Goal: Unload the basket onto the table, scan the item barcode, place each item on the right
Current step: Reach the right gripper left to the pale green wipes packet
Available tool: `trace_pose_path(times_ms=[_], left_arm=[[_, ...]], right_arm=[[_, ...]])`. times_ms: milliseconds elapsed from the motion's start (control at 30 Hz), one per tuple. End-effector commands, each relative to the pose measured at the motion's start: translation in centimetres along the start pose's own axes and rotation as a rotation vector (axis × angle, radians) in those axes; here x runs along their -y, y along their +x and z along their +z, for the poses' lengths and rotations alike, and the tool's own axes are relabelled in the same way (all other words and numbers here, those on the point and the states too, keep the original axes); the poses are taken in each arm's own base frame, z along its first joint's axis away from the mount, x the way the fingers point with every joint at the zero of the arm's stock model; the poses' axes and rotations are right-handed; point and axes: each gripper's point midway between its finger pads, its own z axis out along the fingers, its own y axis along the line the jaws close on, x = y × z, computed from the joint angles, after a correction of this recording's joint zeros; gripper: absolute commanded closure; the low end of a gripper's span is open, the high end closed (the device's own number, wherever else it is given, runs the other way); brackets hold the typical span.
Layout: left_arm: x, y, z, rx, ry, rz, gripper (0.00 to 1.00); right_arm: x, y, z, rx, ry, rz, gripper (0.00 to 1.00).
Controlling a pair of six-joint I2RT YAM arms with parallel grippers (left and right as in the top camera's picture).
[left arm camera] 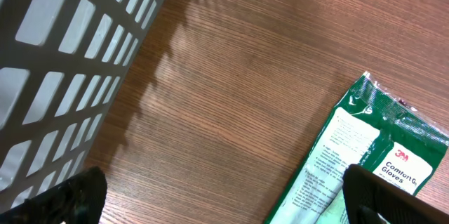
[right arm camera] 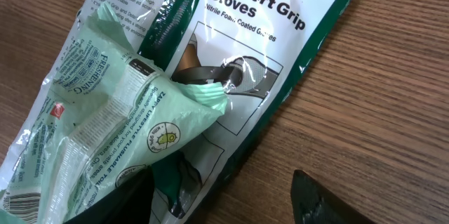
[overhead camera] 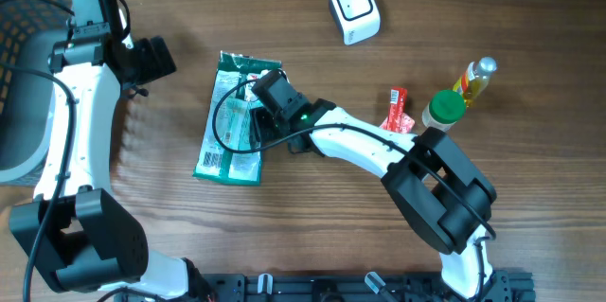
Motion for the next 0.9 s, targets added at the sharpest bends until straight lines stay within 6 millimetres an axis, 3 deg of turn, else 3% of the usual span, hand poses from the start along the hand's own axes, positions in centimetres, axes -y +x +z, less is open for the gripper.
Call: trace_pose_path(times_ms=[0, 233, 867], left_arm=[[0.0, -0.3, -0.2, 0.010, 0.009, -0.006, 0.00], [0.0, -0.3, -0.2, 0.010, 0.009, -0.006, 0.00], [0.1, -0.3, -0.2, 0.010, 0.009, -0.006, 0.00]], right_arm=[[0.5, 1.2, 1.3, -0.038, 0.002, 0.007, 0.37], [1.0, 2.4, 2.7, -0.066, 0.017, 0.006, 0.37], [1.1, 2.5, 2.8, -0.070, 0.019, 0.007, 0.37]])
